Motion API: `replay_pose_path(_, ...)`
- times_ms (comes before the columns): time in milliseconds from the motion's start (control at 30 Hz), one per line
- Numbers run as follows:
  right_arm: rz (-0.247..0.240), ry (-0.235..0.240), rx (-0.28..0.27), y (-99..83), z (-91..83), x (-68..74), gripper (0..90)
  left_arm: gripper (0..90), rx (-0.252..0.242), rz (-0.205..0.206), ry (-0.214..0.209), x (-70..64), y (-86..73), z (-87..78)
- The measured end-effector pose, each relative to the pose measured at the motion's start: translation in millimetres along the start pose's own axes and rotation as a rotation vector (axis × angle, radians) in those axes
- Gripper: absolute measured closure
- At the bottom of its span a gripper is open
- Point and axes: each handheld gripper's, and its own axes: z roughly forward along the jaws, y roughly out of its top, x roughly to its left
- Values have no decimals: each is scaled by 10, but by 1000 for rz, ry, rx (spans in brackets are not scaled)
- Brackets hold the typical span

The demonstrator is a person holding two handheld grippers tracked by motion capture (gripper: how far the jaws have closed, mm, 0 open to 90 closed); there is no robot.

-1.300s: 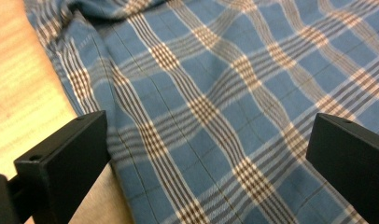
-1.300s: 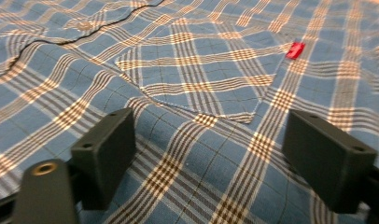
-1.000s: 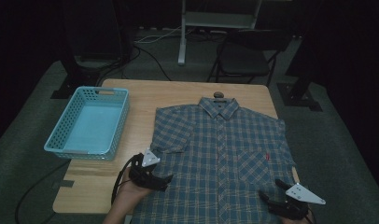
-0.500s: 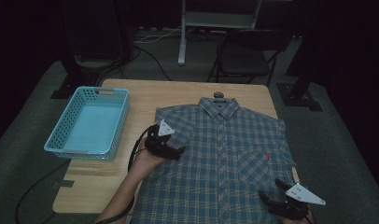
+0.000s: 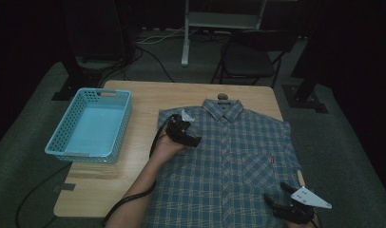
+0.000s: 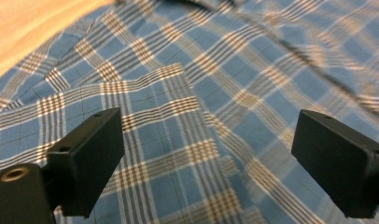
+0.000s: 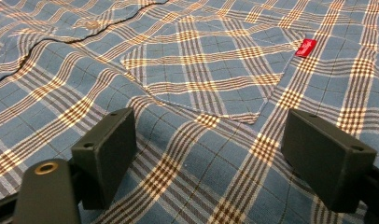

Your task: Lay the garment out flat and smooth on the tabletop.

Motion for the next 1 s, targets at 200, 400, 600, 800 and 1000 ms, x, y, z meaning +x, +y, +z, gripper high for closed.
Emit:
replay_pose_path(200,0,1,-1,0,0,0,173,174,53,-42,15,50,-52,229)
replay_pose_path(400,0,1,-1,-1,0,-1,174,197,40,-35,42,40,-72,238)
replay_pose_path(600,0,0,-1,-1,1,-1,174,418,49,-32,42,88,-69,175)
replay_pose_path(800,2,-1,-1,0,2,-2,173,688,60,-32,13,176,-72,104)
replay_pose_path(1000,1,-4,-3,0,6,-3,174,834,20,-53,-19,236,-60,-29)
